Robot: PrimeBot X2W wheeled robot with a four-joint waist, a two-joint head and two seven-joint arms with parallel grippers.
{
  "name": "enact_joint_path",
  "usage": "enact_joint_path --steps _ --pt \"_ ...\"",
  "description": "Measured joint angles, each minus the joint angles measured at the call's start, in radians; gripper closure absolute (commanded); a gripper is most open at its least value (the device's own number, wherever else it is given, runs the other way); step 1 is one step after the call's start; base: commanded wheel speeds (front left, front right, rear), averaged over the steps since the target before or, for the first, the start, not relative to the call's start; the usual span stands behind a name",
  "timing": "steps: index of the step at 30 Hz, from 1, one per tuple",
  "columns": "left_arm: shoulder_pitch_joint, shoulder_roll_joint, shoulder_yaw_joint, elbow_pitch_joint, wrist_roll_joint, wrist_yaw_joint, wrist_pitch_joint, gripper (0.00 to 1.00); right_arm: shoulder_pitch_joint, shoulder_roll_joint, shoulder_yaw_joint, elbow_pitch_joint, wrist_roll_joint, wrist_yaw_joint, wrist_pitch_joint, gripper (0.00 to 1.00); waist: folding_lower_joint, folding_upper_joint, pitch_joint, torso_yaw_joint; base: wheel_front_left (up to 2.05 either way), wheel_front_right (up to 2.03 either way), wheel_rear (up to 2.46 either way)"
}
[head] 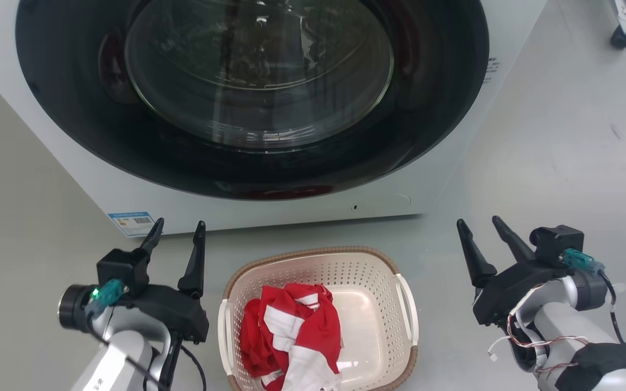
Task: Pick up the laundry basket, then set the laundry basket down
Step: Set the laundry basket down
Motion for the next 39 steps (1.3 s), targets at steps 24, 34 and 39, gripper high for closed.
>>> enact_joint_path --steps 24,34,39 --pt "0.376 0.049 0.113 -0.46 0.107 0.084 -0.003 0.0 0.291 -0.099 -0.161 -0.459 -0.169 -0.121 0.0 0.0 0.0001 0.0001 -0.114 -0.017 0.0 0.0 0.0" --pt "0.456 0.036 0.157 -0.512 0.114 0.085 -0.003 0.0 0.39 -0.102 -0.213 -0.536 -0.197 -0.126 0.0 0.0 0.0001 0.0 -0.138 -0.015 0.0 0.0 0.0" --pt "0.486 0.016 0.183 -0.53 0.122 0.085 0.01 0.0 0.426 -0.101 -0.232 -0.556 -0.217 -0.126 0.0 0.0 0.0001 0.0 -0.145 -0.015 0.0 0.0 0.0"
